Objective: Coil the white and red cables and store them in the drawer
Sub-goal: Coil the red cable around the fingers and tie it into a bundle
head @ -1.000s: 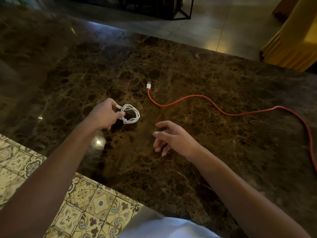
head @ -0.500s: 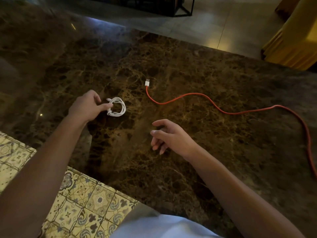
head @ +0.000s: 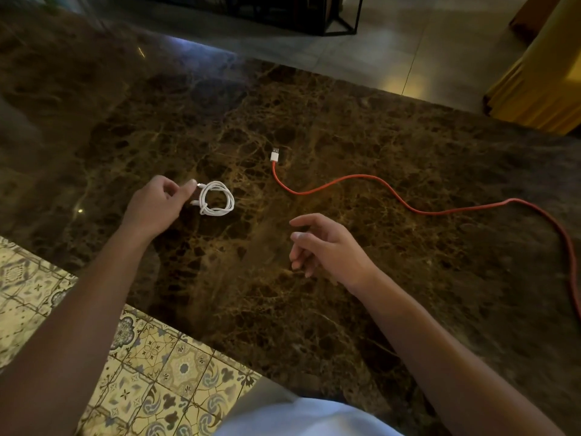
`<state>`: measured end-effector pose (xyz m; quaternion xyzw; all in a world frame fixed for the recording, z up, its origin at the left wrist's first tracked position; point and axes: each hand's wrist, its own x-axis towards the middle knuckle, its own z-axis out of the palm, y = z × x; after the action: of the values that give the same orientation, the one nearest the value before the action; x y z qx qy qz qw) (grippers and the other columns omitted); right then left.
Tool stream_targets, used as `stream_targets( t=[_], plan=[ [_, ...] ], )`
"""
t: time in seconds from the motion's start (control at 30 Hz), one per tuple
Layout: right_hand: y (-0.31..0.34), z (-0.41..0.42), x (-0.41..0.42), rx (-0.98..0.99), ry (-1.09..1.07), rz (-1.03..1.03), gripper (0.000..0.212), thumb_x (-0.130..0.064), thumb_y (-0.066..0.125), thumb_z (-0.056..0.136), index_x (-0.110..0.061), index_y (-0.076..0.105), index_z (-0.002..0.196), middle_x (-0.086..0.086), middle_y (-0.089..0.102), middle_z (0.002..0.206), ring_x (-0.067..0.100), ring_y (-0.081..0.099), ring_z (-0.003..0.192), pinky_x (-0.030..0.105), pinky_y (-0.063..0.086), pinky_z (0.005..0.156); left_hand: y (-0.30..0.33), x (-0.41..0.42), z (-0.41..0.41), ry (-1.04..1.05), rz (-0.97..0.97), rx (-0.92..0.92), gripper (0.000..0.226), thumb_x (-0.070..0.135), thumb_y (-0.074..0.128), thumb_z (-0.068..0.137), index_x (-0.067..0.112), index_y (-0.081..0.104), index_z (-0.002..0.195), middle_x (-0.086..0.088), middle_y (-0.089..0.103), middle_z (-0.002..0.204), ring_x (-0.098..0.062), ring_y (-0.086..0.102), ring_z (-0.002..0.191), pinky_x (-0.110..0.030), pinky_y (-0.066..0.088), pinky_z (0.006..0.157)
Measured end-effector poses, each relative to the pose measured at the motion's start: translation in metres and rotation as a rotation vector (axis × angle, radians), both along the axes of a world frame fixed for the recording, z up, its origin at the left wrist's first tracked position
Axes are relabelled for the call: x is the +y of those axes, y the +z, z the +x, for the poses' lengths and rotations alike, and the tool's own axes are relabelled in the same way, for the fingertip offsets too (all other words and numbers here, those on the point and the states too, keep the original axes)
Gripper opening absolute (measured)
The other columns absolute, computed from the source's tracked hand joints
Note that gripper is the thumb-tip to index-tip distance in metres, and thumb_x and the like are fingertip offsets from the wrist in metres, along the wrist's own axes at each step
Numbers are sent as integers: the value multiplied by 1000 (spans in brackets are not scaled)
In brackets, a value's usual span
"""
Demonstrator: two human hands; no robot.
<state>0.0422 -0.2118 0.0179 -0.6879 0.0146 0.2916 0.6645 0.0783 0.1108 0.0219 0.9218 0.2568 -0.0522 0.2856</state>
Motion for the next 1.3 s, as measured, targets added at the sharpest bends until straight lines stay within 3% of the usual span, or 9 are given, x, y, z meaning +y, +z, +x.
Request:
stream_targets(
  t=[0.2,0.37,0.5,0.67,0.8,0.97,1.13,1.23,1.3],
  plan=[
    [-1,28,-22,-783,-161,-718,40,-27,68,95,-18,64,133,-1,64,132,19,58,125,37,50,106,20,-36,-13,-152,208,-428,25,35,58,104,11,66,108,-6,68,95,-26,63,84,-35,43,74],
    [-4,50,-38,-748,160,-1065,50,-46,66,95,-21,63,138,2,52,151,26,39,147,48,30,124,10,-100,-20,-583,201,-626,16,23,64,99,8,66,104,-9,65,104,-17,58,93,-28,44,76],
    [-4,41,-54,-764,211,-1050,19,-40,69,93,-28,73,106,-3,65,127,22,55,129,43,40,112,-3,-137,-16,-690,96,-623,16,23,67,97,11,67,108,-7,65,115,-22,60,112,-29,48,93],
    [-3,30,-67,-723,145,-1008,23,-37,71,92,-29,63,113,-9,63,108,13,61,100,34,56,83,-23,-168,-12,-816,104,-520,36,28,68,96,13,65,128,-7,60,138,-24,54,132,-38,46,111],
    [3,23,-77,-712,94,-928,27,-35,68,94,-27,64,120,-9,64,114,10,61,101,33,58,85,-31,-183,9,-782,190,-356,63,36,65,100,11,44,154,-11,49,154,-29,42,148,-48,39,121],
    [7,7,-96,-702,20,-830,37,-32,71,93,-25,63,129,-6,62,128,13,59,115,38,55,97,-22,-200,19,-779,347,-355,22,33,64,100,18,69,116,-3,69,107,-25,63,106,-43,48,96],
    [26,-11,-117,-875,2,-807,60,-35,68,91,-19,51,147,3,50,154,23,39,149,42,32,125,7,-241,-18,-1032,31,-356,13,22,64,102,17,70,112,5,66,91,-9,62,82,-26,56,75],
    [42,-26,-132,-808,75,-720,60,-37,60,97,-19,45,153,2,66,138,19,58,133,45,41,118,29,-265,-41,-1011,-201,-366,20,6,65,99,13,70,118,9,71,88,5,64,72,-8,49,69],
    [52,-36,-147,-699,85,-660,56,-41,60,101,-22,46,152,-3,75,109,13,71,101,39,57,94,43,-274,-51,-911,-317,-356,18,8,68,99,15,73,114,17,67,78,5,66,67,-8,49,64]
  ],
)
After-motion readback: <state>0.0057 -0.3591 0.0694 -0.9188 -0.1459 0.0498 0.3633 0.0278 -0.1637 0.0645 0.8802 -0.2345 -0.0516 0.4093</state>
